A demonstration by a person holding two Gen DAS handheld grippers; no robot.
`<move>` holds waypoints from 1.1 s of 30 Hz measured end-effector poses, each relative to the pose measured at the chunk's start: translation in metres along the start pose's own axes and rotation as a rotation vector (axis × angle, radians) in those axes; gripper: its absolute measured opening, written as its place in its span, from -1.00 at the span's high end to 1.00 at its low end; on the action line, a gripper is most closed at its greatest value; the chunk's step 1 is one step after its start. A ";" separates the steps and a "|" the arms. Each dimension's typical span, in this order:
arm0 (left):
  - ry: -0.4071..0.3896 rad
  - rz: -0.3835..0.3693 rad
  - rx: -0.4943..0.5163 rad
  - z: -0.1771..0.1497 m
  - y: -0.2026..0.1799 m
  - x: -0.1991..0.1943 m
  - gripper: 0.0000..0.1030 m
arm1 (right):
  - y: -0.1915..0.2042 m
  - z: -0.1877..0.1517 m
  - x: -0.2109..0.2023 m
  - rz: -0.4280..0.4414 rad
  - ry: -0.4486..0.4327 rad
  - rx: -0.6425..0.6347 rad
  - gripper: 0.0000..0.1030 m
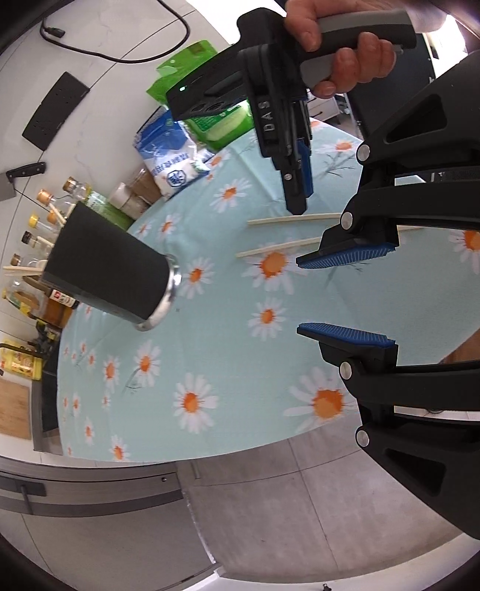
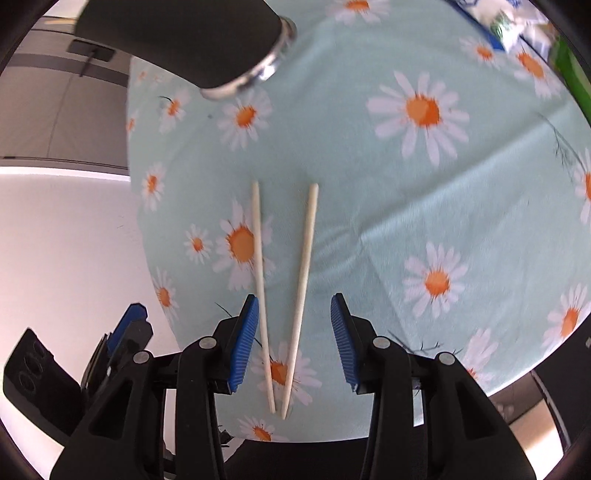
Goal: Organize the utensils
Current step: 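Grasp one of the last wooden chopsticks with the right tool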
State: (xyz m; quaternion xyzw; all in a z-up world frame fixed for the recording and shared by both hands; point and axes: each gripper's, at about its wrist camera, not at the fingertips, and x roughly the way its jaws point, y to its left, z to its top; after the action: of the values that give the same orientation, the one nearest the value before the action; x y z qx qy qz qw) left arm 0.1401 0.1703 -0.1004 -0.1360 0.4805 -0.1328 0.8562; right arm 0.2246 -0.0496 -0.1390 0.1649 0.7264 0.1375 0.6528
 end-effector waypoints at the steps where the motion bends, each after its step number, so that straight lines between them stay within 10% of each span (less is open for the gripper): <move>1: 0.006 -0.006 -0.005 -0.005 0.001 0.000 0.43 | 0.001 -0.002 0.001 -0.014 0.000 0.009 0.19; 20: 0.047 -0.019 0.014 -0.040 0.012 0.001 0.43 | 0.074 -0.013 0.034 -0.418 -0.098 -0.099 0.75; 33: 0.063 0.001 0.022 -0.033 0.011 0.004 0.43 | 0.051 -0.010 0.020 -0.314 -0.094 -0.090 0.89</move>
State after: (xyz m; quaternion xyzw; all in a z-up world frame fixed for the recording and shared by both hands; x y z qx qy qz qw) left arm 0.1150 0.1759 -0.1242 -0.1218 0.5058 -0.1419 0.8421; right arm 0.2161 0.0051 -0.1348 0.0264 0.7051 0.0584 0.7062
